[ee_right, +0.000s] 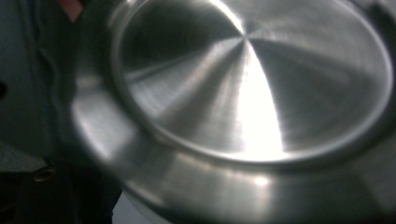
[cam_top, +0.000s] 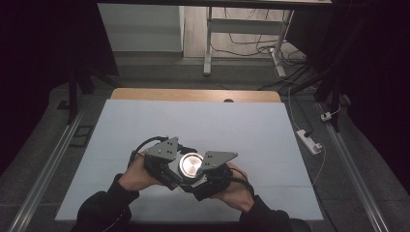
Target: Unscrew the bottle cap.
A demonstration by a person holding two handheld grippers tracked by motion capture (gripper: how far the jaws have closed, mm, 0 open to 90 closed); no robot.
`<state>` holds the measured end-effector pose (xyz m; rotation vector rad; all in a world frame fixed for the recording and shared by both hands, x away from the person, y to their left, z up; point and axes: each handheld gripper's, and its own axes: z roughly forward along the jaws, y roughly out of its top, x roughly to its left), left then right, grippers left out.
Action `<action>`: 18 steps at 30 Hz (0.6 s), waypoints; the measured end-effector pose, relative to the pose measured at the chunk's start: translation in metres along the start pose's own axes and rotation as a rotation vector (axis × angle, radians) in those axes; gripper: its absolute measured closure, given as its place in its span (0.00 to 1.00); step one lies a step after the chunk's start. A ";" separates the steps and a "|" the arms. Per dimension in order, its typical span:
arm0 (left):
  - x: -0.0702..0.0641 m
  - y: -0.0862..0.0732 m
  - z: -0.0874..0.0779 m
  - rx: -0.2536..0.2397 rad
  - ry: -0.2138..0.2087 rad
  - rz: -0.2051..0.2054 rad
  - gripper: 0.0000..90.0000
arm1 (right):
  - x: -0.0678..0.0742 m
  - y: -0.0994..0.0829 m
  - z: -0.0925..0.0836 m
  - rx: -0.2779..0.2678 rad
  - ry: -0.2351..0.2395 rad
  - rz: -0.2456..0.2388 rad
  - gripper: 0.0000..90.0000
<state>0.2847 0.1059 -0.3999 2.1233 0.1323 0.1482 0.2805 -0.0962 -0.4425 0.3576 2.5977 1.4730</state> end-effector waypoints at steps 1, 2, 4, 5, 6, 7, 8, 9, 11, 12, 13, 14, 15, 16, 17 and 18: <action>-0.002 0.002 0.001 -0.008 0.033 -0.009 0.21 | -0.001 0.000 -0.001 -0.002 -0.015 0.007 0.17; -0.003 0.004 0.001 -0.018 0.059 -0.027 0.21 | -0.002 0.000 -0.001 -0.004 -0.028 0.015 0.17; -0.006 0.008 0.002 -0.043 0.110 -0.061 0.21 | -0.003 0.000 -0.001 -0.002 -0.044 0.022 0.17; -0.006 0.009 0.003 -0.047 0.110 -0.074 0.21 | -0.003 -0.001 -0.001 -0.001 -0.058 0.032 0.17; -0.007 0.010 0.003 -0.045 0.123 -0.082 0.21 | -0.004 -0.001 -0.001 -0.001 -0.062 0.034 0.17; -0.008 0.010 0.004 -0.042 0.135 -0.085 0.21 | -0.004 -0.002 0.000 -0.004 -0.060 0.045 0.17; -0.007 0.010 0.004 -0.043 0.130 -0.092 0.21 | -0.004 -0.003 0.000 -0.005 -0.062 0.051 0.17; -0.007 0.009 0.004 -0.048 0.131 -0.097 0.21 | -0.004 -0.003 0.001 -0.006 -0.063 0.053 0.17; -0.005 0.008 0.003 -0.061 0.123 -0.117 0.21 | -0.005 -0.003 0.001 -0.006 -0.064 0.055 0.17; -0.004 0.008 0.003 -0.063 0.123 -0.119 0.21 | -0.005 -0.004 0.002 -0.009 -0.068 0.057 0.17; -0.004 0.007 0.002 -0.065 0.124 -0.125 0.21 | -0.005 -0.004 0.002 -0.011 -0.067 0.057 0.17; -0.003 0.007 0.001 -0.065 0.121 -0.127 0.21 | -0.006 -0.004 0.001 -0.012 -0.065 0.061 0.17; -0.003 0.006 0.001 -0.067 0.124 -0.128 0.21 | -0.007 -0.004 0.001 -0.014 -0.069 0.061 0.17; -0.003 0.006 0.000 -0.068 0.121 -0.130 0.21 | -0.008 -0.005 0.001 -0.014 -0.072 0.062 0.17; -0.003 0.006 -0.001 -0.072 0.119 -0.132 0.21 | -0.008 -0.005 0.000 -0.015 -0.072 0.064 0.17; -0.003 0.006 -0.002 -0.077 0.116 -0.134 0.21 | -0.009 -0.005 0.000 -0.016 -0.075 0.065 0.17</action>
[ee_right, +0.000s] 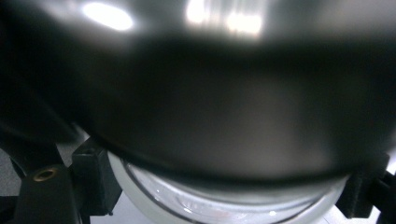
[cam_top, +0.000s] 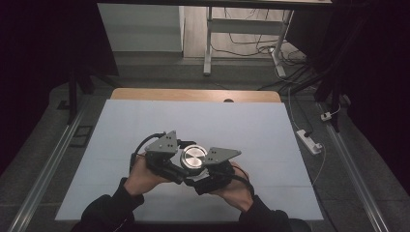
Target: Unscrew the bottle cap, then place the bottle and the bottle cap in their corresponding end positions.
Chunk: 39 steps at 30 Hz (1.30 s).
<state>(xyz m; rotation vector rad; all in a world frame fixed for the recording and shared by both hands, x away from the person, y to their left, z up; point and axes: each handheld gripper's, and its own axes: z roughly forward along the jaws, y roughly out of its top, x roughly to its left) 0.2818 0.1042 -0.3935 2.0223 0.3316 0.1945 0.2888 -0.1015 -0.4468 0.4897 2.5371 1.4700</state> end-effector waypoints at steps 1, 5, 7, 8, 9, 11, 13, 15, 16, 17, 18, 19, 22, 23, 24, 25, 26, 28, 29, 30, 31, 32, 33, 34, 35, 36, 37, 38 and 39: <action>0.000 0.000 -0.001 -0.006 -0.001 -0.002 0.21 | -0.001 0.000 0.000 -0.002 -0.004 0.002 0.17; 0.000 0.001 -0.007 -0.010 0.002 -0.004 0.21 | -0.005 0.000 -0.003 -0.008 -0.015 0.005 0.17; 0.000 0.001 -0.010 -0.015 0.002 -0.007 0.21 | -0.007 -0.001 -0.004 -0.010 -0.020 0.004 0.17; 0.000 0.001 -0.011 -0.019 0.001 -0.012 0.21 | -0.008 -0.001 -0.004 -0.011 -0.026 0.008 0.17; 0.000 0.001 -0.013 -0.019 0.003 -0.008 0.21 | -0.009 -0.001 -0.005 -0.011 -0.030 0.009 0.17; 0.000 0.001 -0.015 -0.023 0.005 -0.009 0.21 | -0.012 -0.002 -0.006 -0.012 -0.036 0.008 0.17; -0.001 0.002 -0.018 -0.025 0.008 -0.009 0.21 | -0.015 -0.002 -0.006 -0.011 -0.044 0.006 0.17; -0.002 0.002 -0.020 -0.024 0.007 -0.004 0.21 | -0.017 -0.003 -0.007 -0.011 -0.050 0.008 0.17; -0.002 0.002 -0.020 -0.026 0.009 -0.006 0.21 | -0.018 -0.003 -0.007 -0.012 -0.053 0.009 0.17; -0.002 0.002 -0.021 -0.022 0.009 -0.001 0.21 | -0.019 -0.003 -0.008 -0.012 -0.057 0.009 0.17; -0.003 0.002 -0.021 -0.021 0.009 -0.001 0.21 | -0.020 -0.003 -0.008 -0.012 -0.059 0.009 0.17; -0.003 0.002 -0.021 -0.020 0.009 0.001 0.21 | -0.020 -0.003 -0.008 -0.012 -0.062 0.011 0.17; -0.004 0.000 -0.021 -0.013 0.007 0.004 0.21 | -0.023 -0.004 -0.009 -0.015 -0.068 0.014 0.17; -0.005 0.000 -0.021 -0.012 0.011 0.005 0.21 | -0.024 -0.004 -0.010 -0.014 -0.073 0.012 0.17; -0.005 -0.001 -0.021 -0.009 0.010 0.004 0.21 | -0.024 -0.004 -0.010 -0.015 -0.074 0.012 0.17; -0.005 -0.002 -0.021 -0.008 0.011 0.004 0.21 | -0.025 -0.004 -0.010 -0.016 -0.075 0.014 0.17; -0.006 -0.002 -0.021 -0.008 0.013 0.004 0.21 | -0.025 -0.005 -0.010 -0.017 -0.076 0.016 0.17; -0.006 -0.003 -0.021 -0.011 0.011 0.005 0.21 | -0.027 -0.005 -0.011 -0.016 -0.080 0.016 0.17; -0.007 -0.003 -0.022 -0.012 0.011 0.004 0.21 | -0.027 -0.005 -0.011 -0.015 -0.083 0.015 0.17; -0.007 -0.003 -0.022 -0.012 0.010 0.006 0.21 | -0.028 -0.005 -0.011 -0.015 -0.085 0.014 0.17; -0.008 -0.003 -0.022 -0.012 0.011 0.008 0.21 | -0.029 -0.004 -0.011 -0.016 -0.086 0.017 0.17; -0.008 -0.004 -0.022 -0.012 0.009 0.011 0.21 | -0.029 -0.004 -0.012 -0.016 -0.089 0.019 0.17; -0.009 -0.004 -0.022 -0.012 0.009 0.011 0.21 | -0.031 -0.004 -0.012 -0.019 -0.092 0.022 0.17; -0.009 -0.005 -0.022 -0.011 0.013 0.014 0.21 | -0.031 -0.004 -0.012 -0.019 -0.092 0.022 0.17; -0.010 -0.006 -0.022 -0.010 0.016 0.015 0.21 | -0.031 -0.004 -0.012 -0.019 -0.093 0.022 0.17; -0.010 -0.006 -0.022 -0.010 0.015 0.015 0.21 | -0.031 -0.004 -0.012 -0.017 -0.097 0.024 0.17; -0.011 -0.007 -0.022 -0.012 0.018 0.015 0.21 | -0.032 -0.004 -0.012 -0.017 -0.098 0.024 0.17; -0.011 -0.007 -0.022 -0.013 0.018 0.015 0.21 | -0.032 -0.004 -0.012 -0.018 -0.099 0.024 0.17; -0.012 -0.008 -0.021 -0.015 0.018 0.014 0.21 | -0.033 -0.004 -0.013 -0.017 -0.101 0.024 0.17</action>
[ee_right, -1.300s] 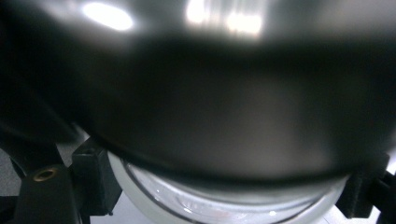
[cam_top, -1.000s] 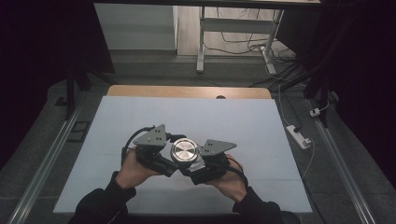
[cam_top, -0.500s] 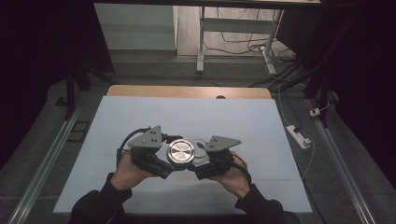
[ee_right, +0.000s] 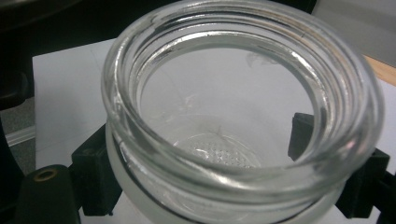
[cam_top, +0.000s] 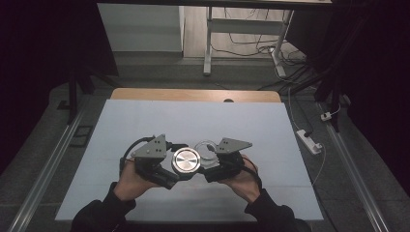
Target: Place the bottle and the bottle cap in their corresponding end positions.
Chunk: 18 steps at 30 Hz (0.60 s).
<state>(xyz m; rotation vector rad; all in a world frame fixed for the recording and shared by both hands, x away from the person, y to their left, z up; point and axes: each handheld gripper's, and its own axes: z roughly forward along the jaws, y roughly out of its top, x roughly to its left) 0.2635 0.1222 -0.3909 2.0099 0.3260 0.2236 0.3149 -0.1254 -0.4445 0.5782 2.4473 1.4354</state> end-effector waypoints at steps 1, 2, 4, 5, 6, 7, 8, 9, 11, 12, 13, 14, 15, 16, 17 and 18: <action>-0.001 -0.001 0.000 -0.001 0.000 0.000 0.21 | 0.000 0.000 0.000 -0.005 0.001 0.002 0.17; -0.001 -0.002 0.000 0.000 0.000 0.001 0.21 | -0.001 0.001 0.000 -0.004 -0.003 0.000 0.17; -0.003 -0.004 0.001 0.002 0.003 0.002 0.21 | -0.003 0.001 0.000 -0.007 -0.006 -0.001 0.17; -0.004 -0.005 0.002 0.002 0.004 0.003 0.21 | -0.004 0.002 -0.001 -0.006 -0.011 -0.001 0.17; -0.005 -0.006 0.002 0.003 0.003 0.003 0.21 | -0.005 0.001 -0.001 -0.008 -0.014 0.002 0.17; -0.005 -0.007 0.003 0.003 0.000 0.001 0.21 | -0.006 0.001 -0.001 -0.008 -0.017 0.004 0.17; -0.007 -0.009 0.004 0.004 0.000 0.002 0.21 | -0.008 0.001 -0.002 -0.009 -0.022 0.003 0.17; -0.008 -0.010 0.005 0.004 -0.002 0.002 0.21 | -0.009 0.001 -0.002 -0.010 -0.025 0.008 0.17; -0.009 -0.014 0.007 0.008 -0.003 0.001 0.21 | -0.012 0.002 -0.002 -0.011 -0.035 0.010 0.17; -0.010 -0.016 0.008 0.010 -0.002 0.001 0.21 | -0.014 0.002 -0.002 -0.012 -0.035 0.009 0.17; -0.011 -0.018 0.010 0.013 -0.004 0.003 0.21 | -0.015 0.003 -0.001 -0.013 -0.037 0.011 0.17; -0.012 -0.020 0.011 0.015 -0.005 0.006 0.21 | -0.016 0.003 -0.001 -0.013 -0.041 0.012 0.17; -0.013 -0.022 0.012 0.014 -0.005 0.005 0.21 | -0.018 0.004 0.000 -0.011 -0.044 0.011 0.17; -0.013 -0.024 0.014 0.014 -0.007 0.004 0.21 | -0.019 0.004 0.001 -0.008 -0.049 0.011 0.17; -0.014 -0.026 0.015 0.014 -0.010 0.003 0.21 | -0.020 0.005 0.002 -0.007 -0.052 0.009 0.17; -0.015 -0.028 0.016 0.012 -0.008 -0.002 0.21 | -0.023 0.006 0.005 -0.009 -0.055 0.013 0.17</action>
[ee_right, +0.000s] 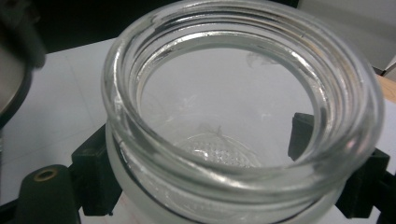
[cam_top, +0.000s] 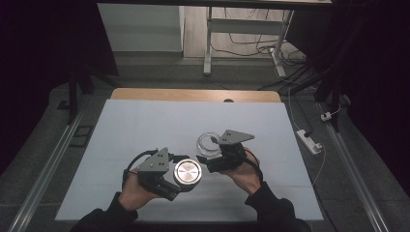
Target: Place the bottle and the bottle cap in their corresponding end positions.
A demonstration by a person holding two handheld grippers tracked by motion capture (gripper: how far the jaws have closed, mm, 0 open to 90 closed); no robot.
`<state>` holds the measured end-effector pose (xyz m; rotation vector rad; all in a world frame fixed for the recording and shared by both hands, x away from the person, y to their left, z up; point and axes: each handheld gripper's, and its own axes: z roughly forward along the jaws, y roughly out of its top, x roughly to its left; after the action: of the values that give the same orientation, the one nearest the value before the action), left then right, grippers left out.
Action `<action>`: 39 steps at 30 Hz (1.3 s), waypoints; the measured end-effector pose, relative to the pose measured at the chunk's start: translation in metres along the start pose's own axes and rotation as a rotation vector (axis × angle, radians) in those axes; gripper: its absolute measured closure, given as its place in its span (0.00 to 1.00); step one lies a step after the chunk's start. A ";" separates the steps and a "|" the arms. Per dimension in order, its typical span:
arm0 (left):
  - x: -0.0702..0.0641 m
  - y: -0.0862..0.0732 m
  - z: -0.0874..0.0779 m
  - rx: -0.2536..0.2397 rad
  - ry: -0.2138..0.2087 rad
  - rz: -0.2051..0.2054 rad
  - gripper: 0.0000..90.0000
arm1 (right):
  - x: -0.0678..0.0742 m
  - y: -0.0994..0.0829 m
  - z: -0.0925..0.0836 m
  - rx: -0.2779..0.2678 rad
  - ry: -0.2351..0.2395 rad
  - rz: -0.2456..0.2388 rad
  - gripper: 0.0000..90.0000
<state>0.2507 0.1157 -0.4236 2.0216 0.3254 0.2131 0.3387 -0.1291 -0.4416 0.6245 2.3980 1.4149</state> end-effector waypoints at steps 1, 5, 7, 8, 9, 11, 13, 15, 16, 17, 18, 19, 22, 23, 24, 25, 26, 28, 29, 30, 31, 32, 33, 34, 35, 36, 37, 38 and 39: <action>0.000 -0.002 0.001 0.000 0.001 0.001 0.21 | 0.000 0.000 0.000 0.000 0.000 0.000 0.17; -0.003 -0.012 0.005 -0.002 0.004 0.002 0.21 | -0.004 0.004 0.007 0.000 -0.007 0.000 0.17; -0.004 -0.016 0.008 -0.001 0.008 0.002 0.21 | -0.006 0.006 0.011 -0.003 -0.009 -0.002 0.17; -0.004 -0.019 0.010 0.005 0.012 0.005 0.21 | -0.007 0.007 0.012 -0.003 -0.013 -0.005 0.16; -0.004 -0.021 0.011 0.002 0.016 0.000 0.21 | -0.008 0.008 0.014 -0.004 -0.015 -0.007 0.17; -0.005 -0.025 0.014 -0.002 0.016 -0.009 0.21 | -0.010 0.009 0.017 -0.002 -0.020 -0.008 0.17; -0.005 -0.029 0.017 -0.005 0.022 -0.013 0.21 | -0.012 0.011 0.021 -0.001 -0.025 -0.009 0.17; -0.005 -0.033 0.020 -0.004 0.027 -0.022 0.21 | -0.014 0.012 0.025 0.003 -0.029 -0.006 0.16; -0.005 -0.034 0.022 0.000 0.028 -0.025 0.21 | -0.015 0.013 0.027 0.003 -0.031 -0.007 0.17; -0.005 -0.036 0.023 0.003 0.029 -0.026 0.21 | -0.016 0.014 0.029 0.006 -0.032 -0.006 0.17; -0.005 -0.037 0.025 0.007 0.032 -0.025 0.21 | -0.017 0.015 0.032 0.007 -0.034 -0.005 0.17; -0.005 -0.038 0.027 0.011 0.034 -0.026 0.21 | -0.018 0.015 0.034 0.009 -0.036 -0.008 0.17; -0.005 -0.043 0.032 0.019 0.044 -0.027 0.21 | -0.021 0.019 0.040 0.008 -0.041 -0.004 0.17; -0.005 -0.045 0.033 0.022 0.048 -0.025 0.21 | -0.023 0.020 0.042 0.006 -0.043 -0.002 0.16; -0.004 -0.046 0.035 0.023 0.049 -0.025 0.21 | -0.024 0.021 0.044 0.011 -0.047 -0.004 0.17; -0.004 -0.048 0.037 0.023 0.048 -0.026 0.21 | -0.025 0.022 0.047 0.011 -0.050 -0.002 0.17; -0.003 -0.050 0.039 0.024 0.051 -0.026 0.21 | -0.027 0.024 0.049 0.011 -0.056 -0.004 0.16; -0.002 -0.052 0.043 0.032 0.055 -0.026 0.21 | -0.030 0.026 0.053 0.014 -0.060 0.000 0.17; -0.001 -0.054 0.045 0.037 0.056 -0.024 0.21 | -0.032 0.026 0.056 0.016 -0.064 0.002 0.16; 0.000 -0.055 0.046 0.038 0.057 -0.025 0.21 | -0.033 0.027 0.058 0.021 -0.069 0.005 0.17; 0.001 -0.057 0.048 0.038 0.059 -0.028 0.21 | -0.035 0.027 0.061 0.024 -0.072 0.007 0.17; 0.002 -0.058 0.049 0.041 0.057 -0.032 0.21 | -0.037 0.027 0.064 0.022 -0.070 0.006 0.17; 0.003 -0.059 0.050 0.042 0.058 -0.034 0.21 | -0.038 0.028 0.066 0.029 -0.075 0.009 0.16; 0.004 -0.061 0.052 0.045 0.057 -0.038 0.21 | -0.039 0.028 0.068 0.035 -0.081 0.008 0.16; 0.005 -0.062 0.053 0.048 0.058 -0.042 0.21 | -0.041 0.028 0.071 0.037 -0.082 0.006 0.17; 0.006 -0.063 0.055 0.050 0.058 -0.045 0.21 | -0.042 0.028 0.073 0.041 -0.085 0.008 0.17; 0.007 -0.064 0.057 0.055 0.054 -0.048 0.21 | -0.043 0.027 0.076 0.045 -0.088 0.005 0.17; 0.008 -0.065 0.058 0.059 0.056 -0.048 0.21 | -0.044 0.027 0.078 0.046 -0.092 0.002 0.17; 0.008 -0.066 0.060 0.062 0.057 -0.048 0.21 | -0.046 0.027 0.080 0.047 -0.092 0.002 0.17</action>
<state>0.2667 0.0963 -0.5098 2.0694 0.4210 0.2338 0.4203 -0.0804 -0.4548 0.6890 2.3651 1.3047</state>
